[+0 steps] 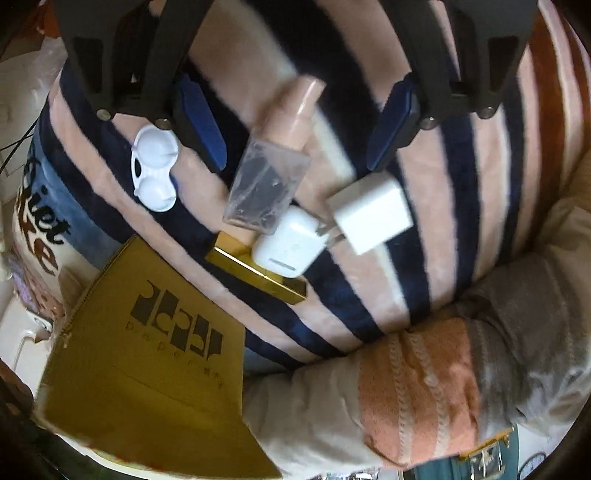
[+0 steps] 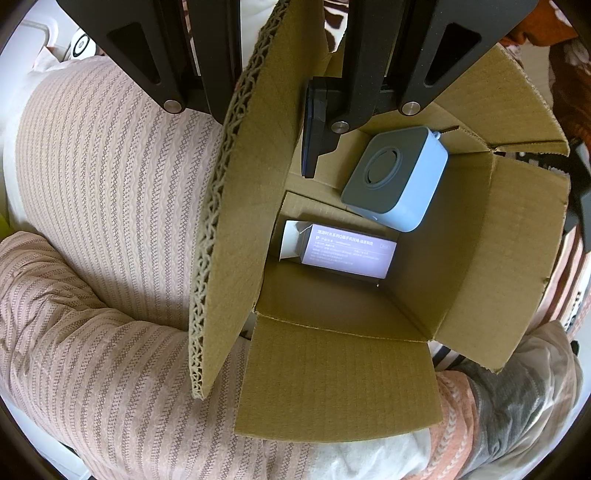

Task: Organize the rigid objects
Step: 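Grasp the foundation bottle with the left tool, then release the foundation bottle into the cardboard box with the left tool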

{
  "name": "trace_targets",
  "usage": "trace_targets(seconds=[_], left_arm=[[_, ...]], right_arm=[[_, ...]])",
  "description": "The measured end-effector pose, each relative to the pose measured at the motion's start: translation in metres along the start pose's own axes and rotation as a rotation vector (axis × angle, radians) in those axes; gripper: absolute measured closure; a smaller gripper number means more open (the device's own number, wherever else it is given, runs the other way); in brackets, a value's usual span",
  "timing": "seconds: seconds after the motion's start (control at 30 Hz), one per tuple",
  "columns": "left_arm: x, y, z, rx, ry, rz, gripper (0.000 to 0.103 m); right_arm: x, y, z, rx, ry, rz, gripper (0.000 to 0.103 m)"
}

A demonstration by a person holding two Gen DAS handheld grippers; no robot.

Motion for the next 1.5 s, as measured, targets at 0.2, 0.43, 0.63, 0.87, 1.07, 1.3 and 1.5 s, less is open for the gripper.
trace_targets(seconds=[0.2, 0.43, 0.63, 0.87, 1.07, 1.3, 1.5], left_arm=[[0.005, -0.005, -0.009, -0.027, 0.08, 0.005, 0.072], [-0.038, -0.016, -0.011, 0.006, 0.055, -0.06, 0.075], [-0.095, -0.068, 0.006, 0.019, -0.016, -0.175, 0.075], [-0.138, -0.156, -0.043, 0.089, 0.093, -0.267, 0.075], [-0.1, -0.202, -0.108, 0.14, 0.174, -0.174, 0.075], [-0.052, -0.194, -0.131, 0.158, 0.158, -0.052, 0.075], [-0.069, -0.19, -0.129, 0.152, 0.171, -0.124, 0.024]], right_arm=[[0.0, 0.0, 0.0, 0.0, -0.001, 0.0, 0.096], [0.001, 0.0, 0.001, -0.001, -0.001, 0.0, 0.096], [0.001, 0.0, 0.002, -0.001, -0.001, -0.001, 0.096], [0.001, 0.0, 0.003, -0.003, 0.0, -0.004, 0.096], [0.002, 0.001, 0.002, -0.004, -0.007, -0.007, 0.096], [0.001, 0.001, 0.001, -0.009, -0.01, -0.007, 0.096], [0.001, 0.002, 0.006, -0.028, 0.004, -0.007, 0.095]])
Point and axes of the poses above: each gripper's, at about its wrist camera, not at the fingertips, and x roughly the way its jaws point, z to its left, y to its underside, the point moved 9 cm from there along x, roughly the way its jaws point, and after that the axes turned 2 degrees about -z, right-handed, at the moved point
